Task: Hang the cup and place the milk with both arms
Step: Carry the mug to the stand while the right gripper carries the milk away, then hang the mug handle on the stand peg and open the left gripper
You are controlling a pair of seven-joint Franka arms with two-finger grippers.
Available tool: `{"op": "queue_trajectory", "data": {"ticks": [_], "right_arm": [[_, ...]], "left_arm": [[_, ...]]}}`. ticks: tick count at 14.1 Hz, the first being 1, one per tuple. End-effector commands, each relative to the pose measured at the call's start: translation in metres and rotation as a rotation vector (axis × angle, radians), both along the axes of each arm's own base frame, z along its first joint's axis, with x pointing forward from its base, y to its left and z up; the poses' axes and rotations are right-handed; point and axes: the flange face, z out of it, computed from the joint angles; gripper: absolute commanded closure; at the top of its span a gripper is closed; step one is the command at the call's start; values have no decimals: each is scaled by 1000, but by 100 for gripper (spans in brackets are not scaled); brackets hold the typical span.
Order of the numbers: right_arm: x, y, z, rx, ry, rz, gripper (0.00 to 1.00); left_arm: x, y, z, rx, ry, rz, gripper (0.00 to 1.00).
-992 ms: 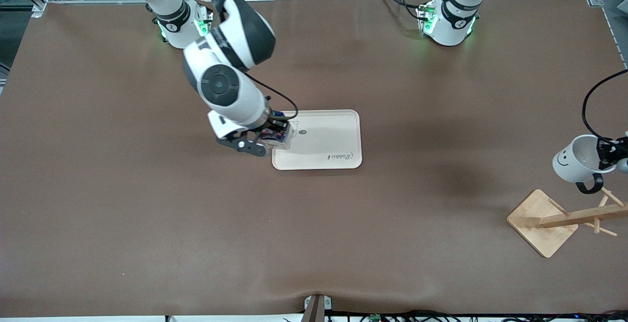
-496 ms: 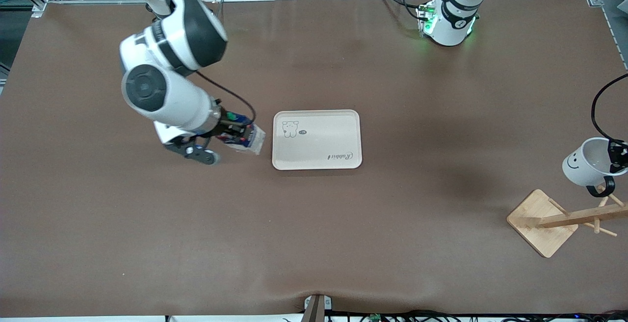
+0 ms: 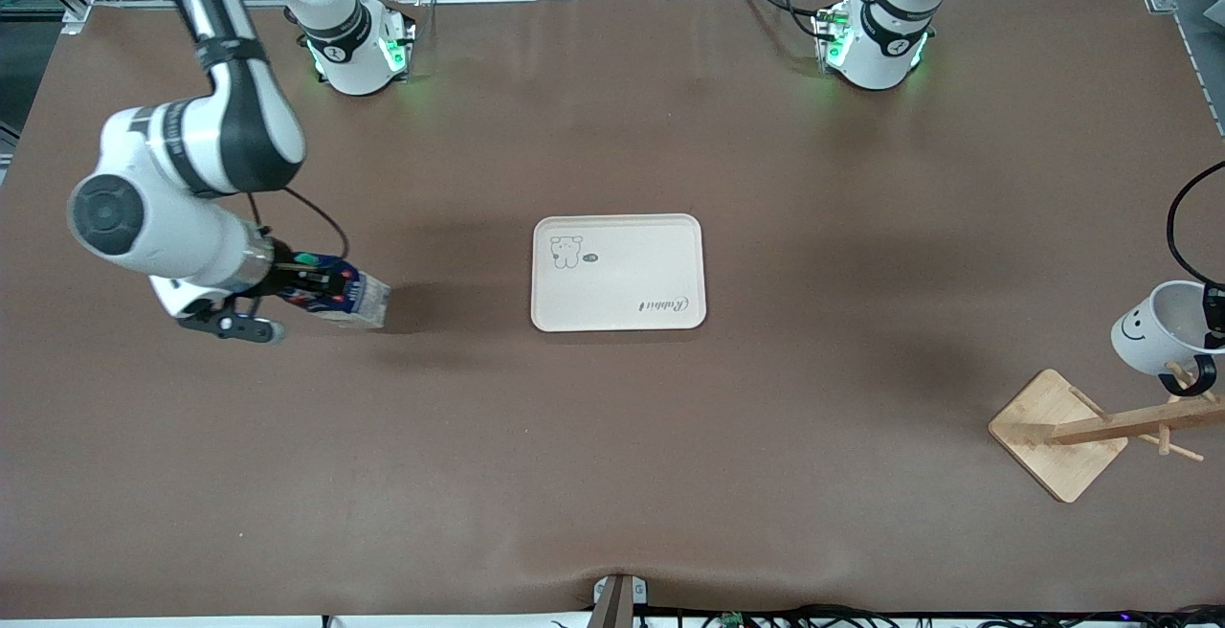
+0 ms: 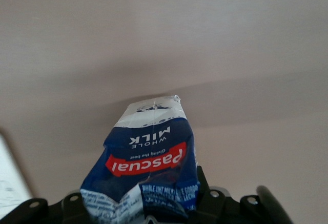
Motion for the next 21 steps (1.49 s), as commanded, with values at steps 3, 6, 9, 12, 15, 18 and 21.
{"op": "queue_trajectory", "data": {"ticks": [3,6,9,12,15,18,21], "right_arm": [[-12,-79,6,-80,-4,45,100],[-14,-112,-4,-79,12,25,100],[-18,-126,-21,-74,43,6,100],[-21,-126,-39,-69,69,4,100],[-22,-125,-57,-68,54,5,100],[-25,-125,-70,-69,38,7,100],[-26,-130,-79,-67,52,-3,61]], "left_arm": [[7,-2,12,-24,-31,-9,0],[6,-12,22,-90,-47,61,0],[-3,-38,33,-121,5,165,0],[-18,-81,56,-128,68,246,0],[-28,-108,71,-127,95,305,0],[-47,-138,95,-116,109,411,0],[-58,-175,111,-112,110,467,0]]}}
